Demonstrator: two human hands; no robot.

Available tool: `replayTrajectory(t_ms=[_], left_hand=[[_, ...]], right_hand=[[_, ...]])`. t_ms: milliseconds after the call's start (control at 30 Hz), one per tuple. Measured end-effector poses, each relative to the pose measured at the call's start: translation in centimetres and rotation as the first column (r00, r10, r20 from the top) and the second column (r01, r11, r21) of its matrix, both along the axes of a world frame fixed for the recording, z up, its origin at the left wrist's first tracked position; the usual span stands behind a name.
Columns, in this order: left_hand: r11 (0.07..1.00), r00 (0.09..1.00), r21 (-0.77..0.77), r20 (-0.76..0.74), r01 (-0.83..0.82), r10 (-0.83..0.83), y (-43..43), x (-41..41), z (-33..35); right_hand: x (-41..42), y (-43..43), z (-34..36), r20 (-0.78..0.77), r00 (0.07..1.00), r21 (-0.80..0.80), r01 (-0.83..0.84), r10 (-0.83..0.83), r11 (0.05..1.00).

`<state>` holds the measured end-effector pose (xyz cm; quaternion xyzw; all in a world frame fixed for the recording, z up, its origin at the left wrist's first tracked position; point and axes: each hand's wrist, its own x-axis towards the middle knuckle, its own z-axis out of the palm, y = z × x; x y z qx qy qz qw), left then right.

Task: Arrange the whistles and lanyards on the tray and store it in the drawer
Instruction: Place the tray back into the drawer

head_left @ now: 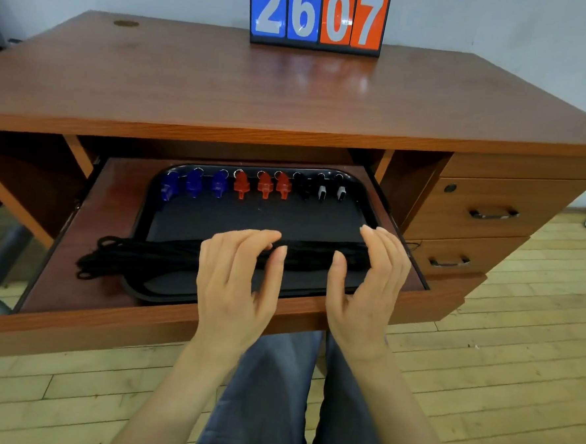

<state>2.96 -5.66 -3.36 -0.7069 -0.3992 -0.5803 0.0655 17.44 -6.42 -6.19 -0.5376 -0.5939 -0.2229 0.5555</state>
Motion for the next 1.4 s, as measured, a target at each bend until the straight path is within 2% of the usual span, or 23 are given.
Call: replayTrajectory(t_ms=[67, 167, 333, 567, 833, 1033, 1267, 1400], left_hand=[[0.998, 1.0, 0.068, -0.024, 0.008, -0.006, 1.1, -0.5, -0.5], [0.991, 0.99, 0.132, -0.138, 0.007, 0.011, 2.9, -1.6, -2.1], [0.992, 0.967, 0.103, -0.234, -0.074, 0.097, 5.6, -3.3, -5.5], [0.97, 0.921, 0.061, -0.306, -0.235, 0.243, 8.2, -3.6, -7.9], [0.933, 0.876, -0.139, -0.412, -0.333, 0.251, 12.0, -2.4, -7.8], [0.889, 0.897, -0.324, -0.403, -0.324, 0.18, 15.8, -1.5, -7.4], [0.872, 0.897, -0.367, -0.412, -0.324, 0.16, 17.1, -1.2, -7.3], [0.83, 0.889, -0.437, -0.436, -0.346, 0.141, 16.4, -1.0, -6.4]], right_hand=[[-0.1, 1.1, -0.6, -0.006, 1.0, 0.013, 0.002, -0.002, 1.0], [-0.3, 2.9, -1.9, 0.017, 1.0, 0.011, 0.016, -0.016, 1.0], [-0.2, 5.0, -5.1, -0.044, 0.998, -0.091, -0.043, 0.039, 0.995], [0.6, 7.6, -6.4, 0.08, 0.997, -0.179, 0.016, -0.002, 0.984], [0.8, 10.8, -6.8, 0.208, 0.975, -0.449, 0.166, -0.078, 0.878], [0.4, 14.7, -5.6, 0.268, 0.958, -0.56, 0.239, -0.1, 0.793], [0.3, 15.8, -5.2, 0.249, 0.966, -0.604, 0.215, -0.074, 0.768], [0.6, 15.2, -4.3, 0.166, 0.986, -0.671, 0.091, 0.03, 0.736]])
